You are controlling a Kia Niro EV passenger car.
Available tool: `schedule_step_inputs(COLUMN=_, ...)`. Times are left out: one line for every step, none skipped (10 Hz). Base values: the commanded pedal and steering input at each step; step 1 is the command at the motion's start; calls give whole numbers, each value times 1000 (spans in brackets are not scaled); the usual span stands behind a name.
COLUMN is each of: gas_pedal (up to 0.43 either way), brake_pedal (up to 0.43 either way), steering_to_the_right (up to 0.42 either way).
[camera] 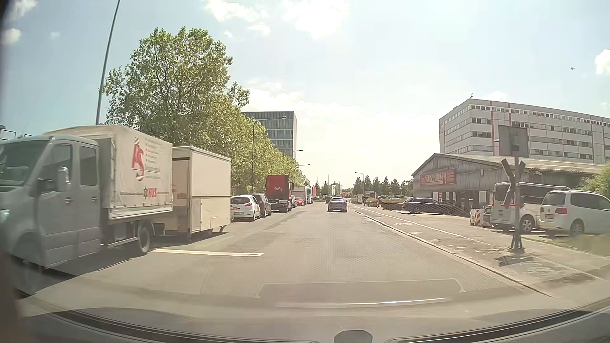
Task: Follow the waypoints while adhering to traffic rules and regulations
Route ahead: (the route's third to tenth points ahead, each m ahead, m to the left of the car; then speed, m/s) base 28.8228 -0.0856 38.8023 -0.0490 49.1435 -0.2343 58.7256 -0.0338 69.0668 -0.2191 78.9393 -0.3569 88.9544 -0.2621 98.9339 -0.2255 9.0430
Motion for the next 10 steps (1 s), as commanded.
schedule_step_inputs(gas_pedal=39, brake_pedal=30, steering_to_the_right=11)
schedule_step_inputs(gas_pedal=39, brake_pedal=30, steering_to_the_right=10)
schedule_step_inputs(gas_pedal=39, brake_pedal=30, steering_to_the_right=8)
schedule_step_inputs(gas_pedal=47, brake_pedal=30, steering_to_the_right=8)
schedule_step_inputs(gas_pedal=47, brake_pedal=30, steering_to_the_right=8)
schedule_step_inputs(gas_pedal=47, brake_pedal=30, steering_to_the_right=8)
schedule_step_inputs(gas_pedal=47, brake_pedal=30, steering_to_the_right=7)
schedule_step_inputs(gas_pedal=47, brake_pedal=30, steering_to_the_right=7)
schedule_step_inputs(gas_pedal=47, brake_pedal=30, steering_to_the_right=7)
schedule_step_inputs(gas_pedal=47, brake_pedal=30, steering_to_the_right=7)
